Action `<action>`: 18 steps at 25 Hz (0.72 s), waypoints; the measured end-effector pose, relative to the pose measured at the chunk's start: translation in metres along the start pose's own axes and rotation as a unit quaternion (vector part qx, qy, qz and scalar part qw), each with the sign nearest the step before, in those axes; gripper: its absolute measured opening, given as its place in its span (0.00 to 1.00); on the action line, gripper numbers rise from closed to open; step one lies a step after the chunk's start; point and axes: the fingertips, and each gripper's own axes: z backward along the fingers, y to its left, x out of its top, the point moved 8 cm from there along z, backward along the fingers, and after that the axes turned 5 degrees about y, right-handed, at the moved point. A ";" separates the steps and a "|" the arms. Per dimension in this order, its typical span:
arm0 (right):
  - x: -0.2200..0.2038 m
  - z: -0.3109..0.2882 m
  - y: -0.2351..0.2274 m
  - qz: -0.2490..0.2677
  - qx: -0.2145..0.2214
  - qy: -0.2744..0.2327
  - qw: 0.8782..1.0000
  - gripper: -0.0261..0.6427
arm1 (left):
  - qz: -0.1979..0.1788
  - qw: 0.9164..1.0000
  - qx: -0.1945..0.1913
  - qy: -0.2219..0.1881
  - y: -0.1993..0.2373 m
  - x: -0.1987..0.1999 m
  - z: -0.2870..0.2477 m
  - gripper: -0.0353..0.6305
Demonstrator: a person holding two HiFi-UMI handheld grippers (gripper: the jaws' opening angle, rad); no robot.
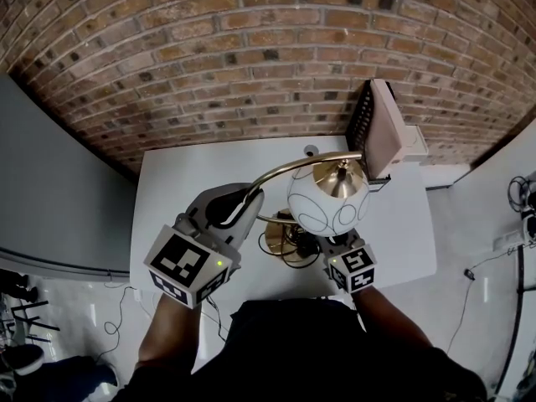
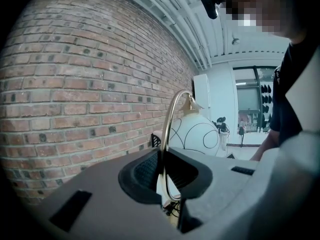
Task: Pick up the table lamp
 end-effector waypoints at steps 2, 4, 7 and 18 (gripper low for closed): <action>0.000 0.000 0.000 0.000 0.000 0.000 1.000 0.13 | -0.001 1.000 -0.001 0.000 0.000 0.000 0.000 0.09; 0.000 0.000 0.000 0.000 0.000 0.000 1.000 0.13 | -0.002 1.000 0.001 -0.001 0.000 0.000 0.000 0.09; 0.000 -0.001 0.000 0.000 0.000 -0.001 1.000 0.13 | 0.001 1.000 0.002 0.000 0.000 0.000 0.000 0.09; -0.001 0.000 0.001 0.002 -0.002 0.001 1.000 0.13 | -0.010 1.000 0.005 0.000 -0.003 0.000 0.001 0.09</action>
